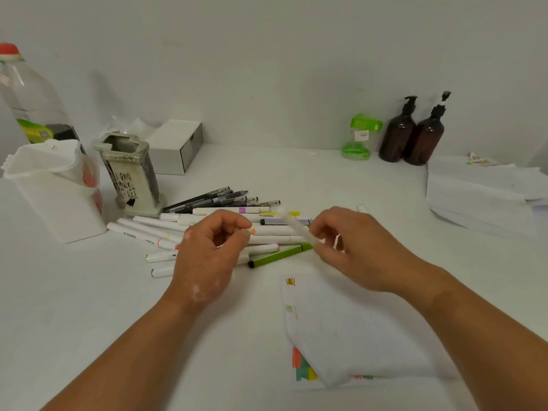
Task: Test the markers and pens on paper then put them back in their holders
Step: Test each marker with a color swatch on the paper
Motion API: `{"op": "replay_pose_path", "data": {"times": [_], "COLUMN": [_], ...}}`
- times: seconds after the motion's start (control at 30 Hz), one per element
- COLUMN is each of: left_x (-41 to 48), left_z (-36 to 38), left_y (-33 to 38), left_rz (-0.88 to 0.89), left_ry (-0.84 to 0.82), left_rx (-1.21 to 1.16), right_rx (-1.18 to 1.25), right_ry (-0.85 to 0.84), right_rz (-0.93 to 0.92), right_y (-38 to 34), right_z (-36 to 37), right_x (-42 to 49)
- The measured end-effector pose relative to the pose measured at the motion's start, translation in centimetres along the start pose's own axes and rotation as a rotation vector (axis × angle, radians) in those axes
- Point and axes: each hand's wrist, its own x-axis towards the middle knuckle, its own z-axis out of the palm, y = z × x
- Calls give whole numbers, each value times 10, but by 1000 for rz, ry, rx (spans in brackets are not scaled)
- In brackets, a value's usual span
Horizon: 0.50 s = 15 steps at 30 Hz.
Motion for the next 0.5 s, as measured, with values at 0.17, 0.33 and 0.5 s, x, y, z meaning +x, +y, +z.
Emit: {"op": "replay_pose_path", "data": {"times": [0.17, 0.33, 0.5], "left_x": [-15, -25, -24], "left_z": [10, 25, 21], "left_y": [2, 3, 5], "left_rz": [94, 170, 215], "left_ry": [-287, -396, -353], "left_rx": [160, 314, 409], "right_rx": [832, 920, 1005], "right_ry": [69, 77, 113], "right_rz": [199, 187, 176], "right_y": [-17, -14, -8], "right_z": [9, 27, 24], "right_x": [-18, -28, -32]}}
